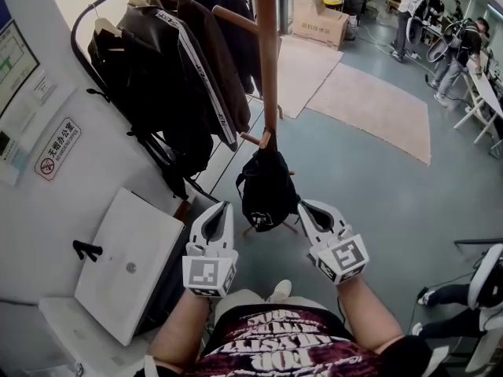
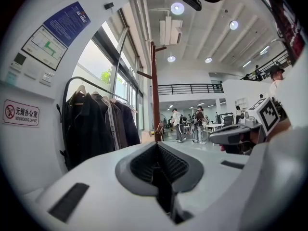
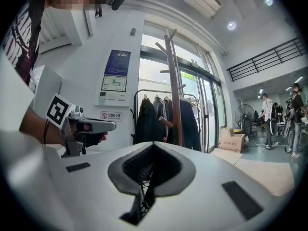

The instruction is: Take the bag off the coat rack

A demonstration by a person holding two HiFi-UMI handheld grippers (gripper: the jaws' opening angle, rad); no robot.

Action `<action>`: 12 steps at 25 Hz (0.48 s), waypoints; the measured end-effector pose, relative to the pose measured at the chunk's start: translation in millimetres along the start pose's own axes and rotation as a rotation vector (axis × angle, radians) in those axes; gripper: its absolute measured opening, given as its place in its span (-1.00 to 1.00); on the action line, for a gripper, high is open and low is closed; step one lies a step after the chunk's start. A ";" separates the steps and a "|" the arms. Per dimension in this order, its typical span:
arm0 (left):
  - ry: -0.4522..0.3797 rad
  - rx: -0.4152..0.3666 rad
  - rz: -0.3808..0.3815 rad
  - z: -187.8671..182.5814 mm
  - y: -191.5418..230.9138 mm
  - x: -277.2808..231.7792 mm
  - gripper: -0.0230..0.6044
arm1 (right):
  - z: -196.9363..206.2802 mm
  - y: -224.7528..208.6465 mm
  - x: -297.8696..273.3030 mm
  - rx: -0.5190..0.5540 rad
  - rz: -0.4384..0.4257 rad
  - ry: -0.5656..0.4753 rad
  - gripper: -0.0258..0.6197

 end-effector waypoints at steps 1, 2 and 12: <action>0.009 -0.006 0.000 1.6 -1.6 -2.0 -0.91 | 0.0 -2.3 -2.0 -0.003 -0.006 0.000 -0.91; 0.020 -0.012 0.002 3.2 -3.2 -3.8 -0.91 | -0.7 -4.1 -3.7 -0.006 -0.012 0.000 -0.91; 0.036 -0.037 0.028 0.7 4.3 -29.4 -0.91 | -11.3 -20.9 -31.5 -0.010 -0.015 -0.015 -0.91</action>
Point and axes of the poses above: the fingertips, and each gripper's own axes: x backward along the fingers, y to its left, z out of its underside, the point moved 2 cm from there along x, backward along the fingers, and after that the axes turned 2 degrees about y, right-handed, at the moved point
